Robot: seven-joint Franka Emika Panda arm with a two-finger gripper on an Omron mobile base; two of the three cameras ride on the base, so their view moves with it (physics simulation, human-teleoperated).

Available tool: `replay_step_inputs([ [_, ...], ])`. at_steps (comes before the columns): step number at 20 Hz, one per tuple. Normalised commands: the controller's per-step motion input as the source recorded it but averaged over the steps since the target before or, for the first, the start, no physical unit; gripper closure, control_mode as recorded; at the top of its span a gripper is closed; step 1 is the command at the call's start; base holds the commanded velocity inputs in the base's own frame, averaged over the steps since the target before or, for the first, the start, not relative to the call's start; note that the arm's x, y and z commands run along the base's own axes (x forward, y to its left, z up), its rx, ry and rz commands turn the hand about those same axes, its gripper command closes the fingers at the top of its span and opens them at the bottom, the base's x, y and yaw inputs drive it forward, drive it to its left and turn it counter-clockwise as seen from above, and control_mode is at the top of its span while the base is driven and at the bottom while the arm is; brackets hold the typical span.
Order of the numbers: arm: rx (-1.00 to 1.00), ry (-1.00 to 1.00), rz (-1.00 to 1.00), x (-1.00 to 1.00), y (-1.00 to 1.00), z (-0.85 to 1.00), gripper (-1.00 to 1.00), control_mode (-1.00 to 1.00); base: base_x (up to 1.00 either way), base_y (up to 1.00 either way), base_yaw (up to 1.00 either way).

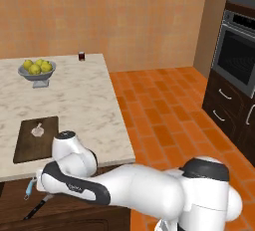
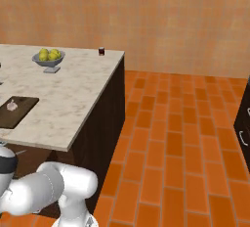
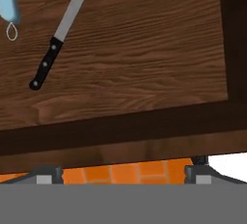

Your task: Place the appropriate cutting tool for cutting the garlic skin on the cutting board.

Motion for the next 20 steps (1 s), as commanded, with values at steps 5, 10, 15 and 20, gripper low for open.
replay_step_inputs([
  [5, -0.01, 0.00, 0.00, 0.52, 0.36, -0.44, -1.00, -1.00, 0.00, 0.00, 0.00],
  [10, 0.00, 0.01, 0.00, 0.10, 0.46, -0.61, -1.00, -1.00, 0.00, 0.00, 0.00],
  [15, 0.00, 0.09, 0.03, -0.02, 0.22, -0.45, -1.00, -1.00, 0.00, 0.00, 0.00],
  [20, 0.00, 0.14, 0.05, -0.12, 0.16, -0.26, -1.00, -1.00, 0.00, 0.00, 0.00],
])
